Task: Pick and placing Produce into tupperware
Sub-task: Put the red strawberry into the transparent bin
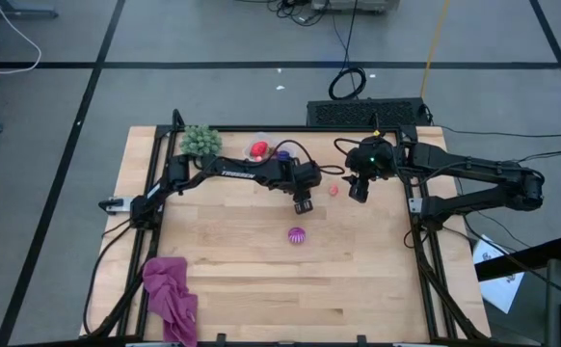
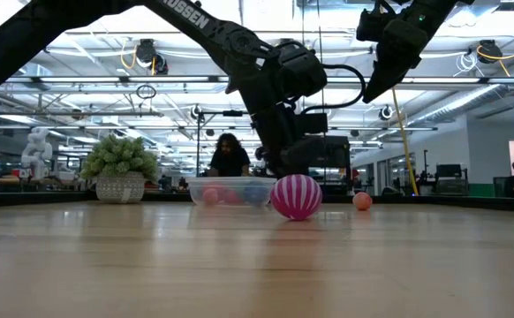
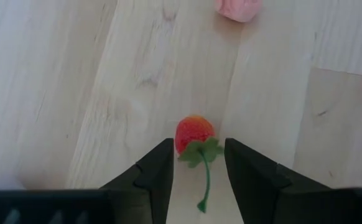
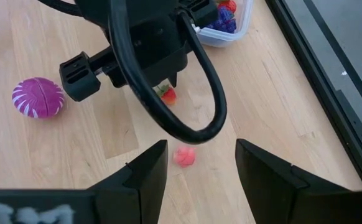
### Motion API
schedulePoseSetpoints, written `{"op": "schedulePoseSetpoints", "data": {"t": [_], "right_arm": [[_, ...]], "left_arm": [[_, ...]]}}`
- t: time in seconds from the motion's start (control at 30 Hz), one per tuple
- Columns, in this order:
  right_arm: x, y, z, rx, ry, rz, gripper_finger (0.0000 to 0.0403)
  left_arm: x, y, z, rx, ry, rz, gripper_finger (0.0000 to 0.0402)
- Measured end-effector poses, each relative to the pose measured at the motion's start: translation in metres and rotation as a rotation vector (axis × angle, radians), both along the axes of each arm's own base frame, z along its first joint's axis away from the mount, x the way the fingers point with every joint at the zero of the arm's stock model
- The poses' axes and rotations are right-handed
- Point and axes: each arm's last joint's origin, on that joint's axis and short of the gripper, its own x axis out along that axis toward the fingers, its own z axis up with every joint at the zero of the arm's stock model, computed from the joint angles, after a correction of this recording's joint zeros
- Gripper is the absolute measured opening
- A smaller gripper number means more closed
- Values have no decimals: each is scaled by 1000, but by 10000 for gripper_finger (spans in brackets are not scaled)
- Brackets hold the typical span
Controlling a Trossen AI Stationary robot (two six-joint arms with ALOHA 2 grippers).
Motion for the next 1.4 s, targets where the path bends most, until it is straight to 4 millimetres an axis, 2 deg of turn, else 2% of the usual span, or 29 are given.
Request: {"op": "schedulePoseSetpoints", "data": {"t": [0.1,0.37,0.5,0.83,1.13,1.4], "right_arm": [[0,0,0,0,0,0,181],[0,0,0,0,0,0,181],[0,0,0,0,0,0,181],[0,0,0,0,0,0,181],[0,0,0,1,1,0,181],[0,0,0,2,3,1,181]], "left_arm": [[1,0,1,-1,-17,-11,156],[2,3,2,28,-30,18,219],[1,5,0,23,-35,33,234],[-2,6,-6,14,-27,46,228],[4,5,-24,-31,-36,15,228],[4,5,-25,-31,-34,15,219]]}}
